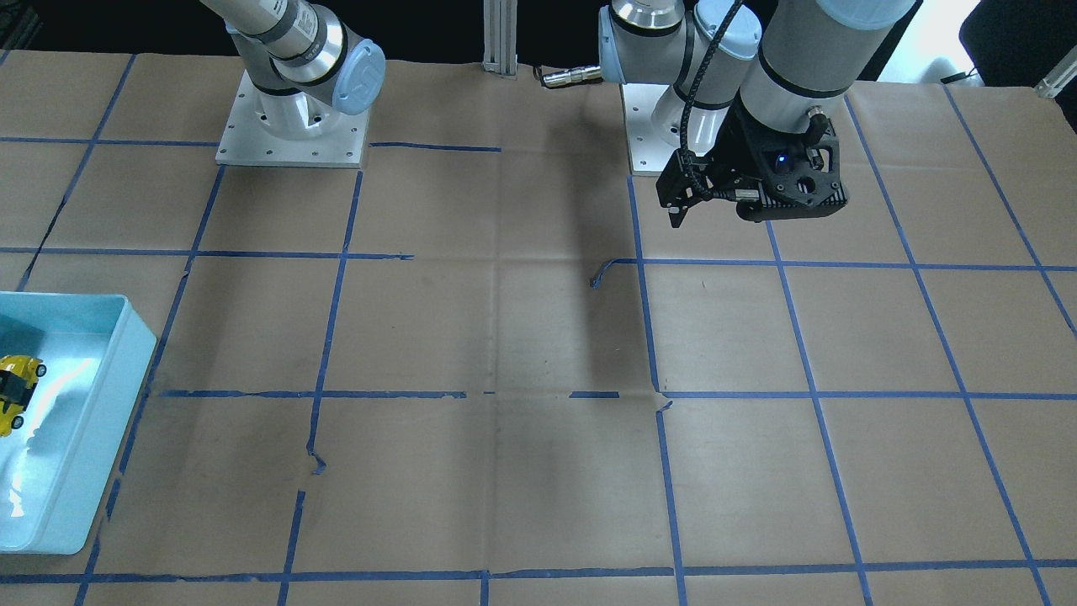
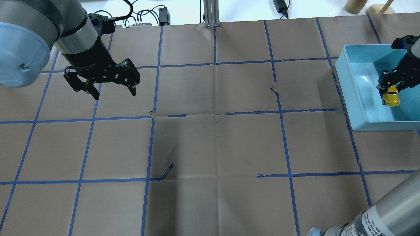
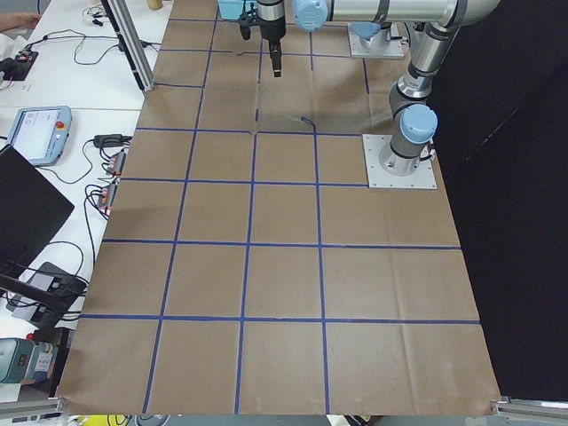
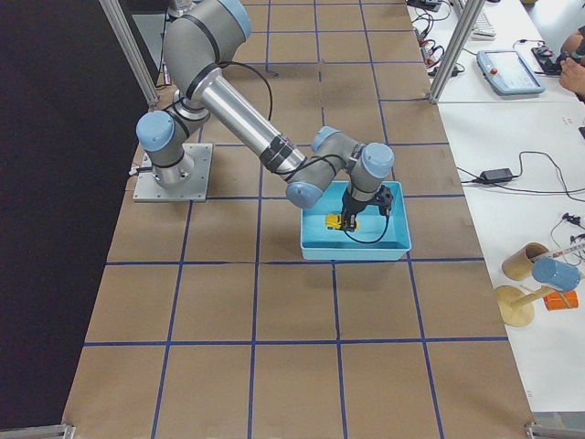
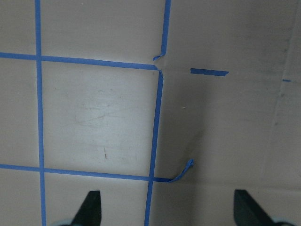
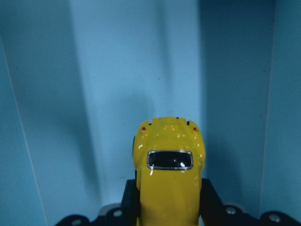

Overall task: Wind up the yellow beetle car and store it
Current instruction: 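Open the right gripper to drop the car in the tray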

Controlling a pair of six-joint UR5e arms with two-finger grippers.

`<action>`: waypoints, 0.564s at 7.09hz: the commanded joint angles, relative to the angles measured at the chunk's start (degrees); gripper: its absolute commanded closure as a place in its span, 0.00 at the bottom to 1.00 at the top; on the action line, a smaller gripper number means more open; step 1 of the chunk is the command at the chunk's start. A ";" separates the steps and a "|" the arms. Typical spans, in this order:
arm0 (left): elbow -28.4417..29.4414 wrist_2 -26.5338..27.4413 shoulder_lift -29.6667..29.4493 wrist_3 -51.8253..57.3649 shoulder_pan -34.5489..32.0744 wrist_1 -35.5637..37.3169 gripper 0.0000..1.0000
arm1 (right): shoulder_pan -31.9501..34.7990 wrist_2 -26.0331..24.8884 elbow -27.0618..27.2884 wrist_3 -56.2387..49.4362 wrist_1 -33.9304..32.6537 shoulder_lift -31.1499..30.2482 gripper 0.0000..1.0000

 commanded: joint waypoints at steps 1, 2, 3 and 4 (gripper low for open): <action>-0.04 0.07 0.03 0.07 0.00 0.24 0.01 | 0.00 0.07 -0.52 -3.35 -0.72 1.60 0.68; 0.13 0.07 -0.05 0.16 0.00 0.15 0.01 | 0.00 0.33 -0.70 -5.12 -0.72 1.69 0.32; -0.13 0.07 0.03 0.25 0.00 0.24 0.01 | 0.00 -0.10 -0.79 -5.48 -0.72 1.43 0.12; -0.04 -0.02 0.21 0.25 0.00 0.24 0.01 | 0.00 -0.11 -0.88 -5.40 -0.63 1.00 0.01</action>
